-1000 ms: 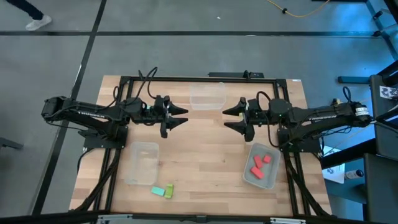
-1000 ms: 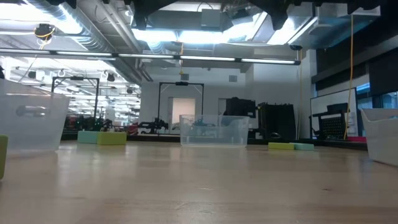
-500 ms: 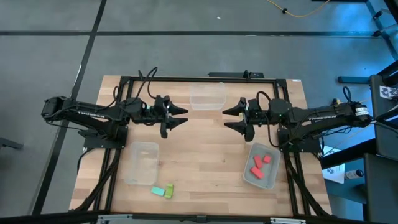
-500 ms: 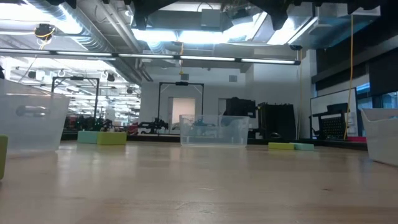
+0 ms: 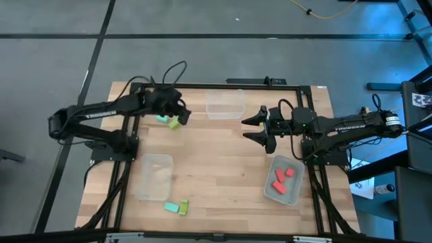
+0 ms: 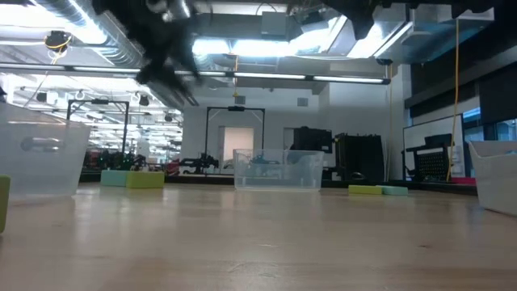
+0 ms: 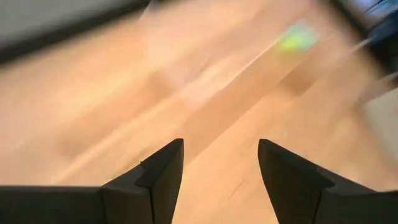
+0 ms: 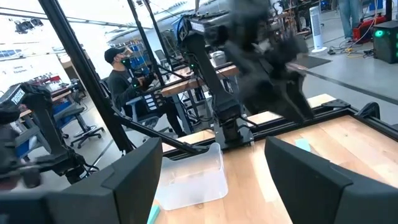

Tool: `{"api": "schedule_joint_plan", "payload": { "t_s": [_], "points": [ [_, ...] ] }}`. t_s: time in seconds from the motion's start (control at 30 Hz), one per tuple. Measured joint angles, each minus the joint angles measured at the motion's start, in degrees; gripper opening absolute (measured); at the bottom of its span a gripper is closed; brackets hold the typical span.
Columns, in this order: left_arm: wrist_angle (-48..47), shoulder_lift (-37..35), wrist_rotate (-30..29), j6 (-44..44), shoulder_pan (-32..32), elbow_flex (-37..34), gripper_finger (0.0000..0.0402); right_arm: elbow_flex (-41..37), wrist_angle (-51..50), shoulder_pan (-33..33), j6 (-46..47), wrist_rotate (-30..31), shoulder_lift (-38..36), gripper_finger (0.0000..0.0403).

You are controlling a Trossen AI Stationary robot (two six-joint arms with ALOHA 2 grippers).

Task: Sort & place blocks by color
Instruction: Put the top left green block into the bottom transparent bin

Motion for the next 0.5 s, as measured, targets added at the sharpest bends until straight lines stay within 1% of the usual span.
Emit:
{"api": "schedule_joint_plan", "payload": {
  "t_s": [0.13, 0.2, 0.33, 0.5],
  "points": [
    [-8.9, 3.8, 6.6, 0.7, 6.8, -1.3, 0.02, 0.0, -0.2, 0.0, 0.0, 0.0, 0.0, 0.0287],
    [-10.2, 6.1, 8.1, 2.4, 8.5, -2.8, 0.02, 0.0, -0.2, 0.0, 0.0, 0.0, 0.0, 0.0287],
    [-9.9, 10.3, 8.3, 5.6, 9.7, -4.6, 0.02, 0.0, -0.3, 0.0, 0.0, 0.0, 0.0, 0.0287],
    [-8.9, 15.2, 5.0, 9.1, 9.8, -4.6, 0.02, 0.0, -0.5, 0.0, 1.5, 0.0, 0.0, 0.0287]
  ]
}}
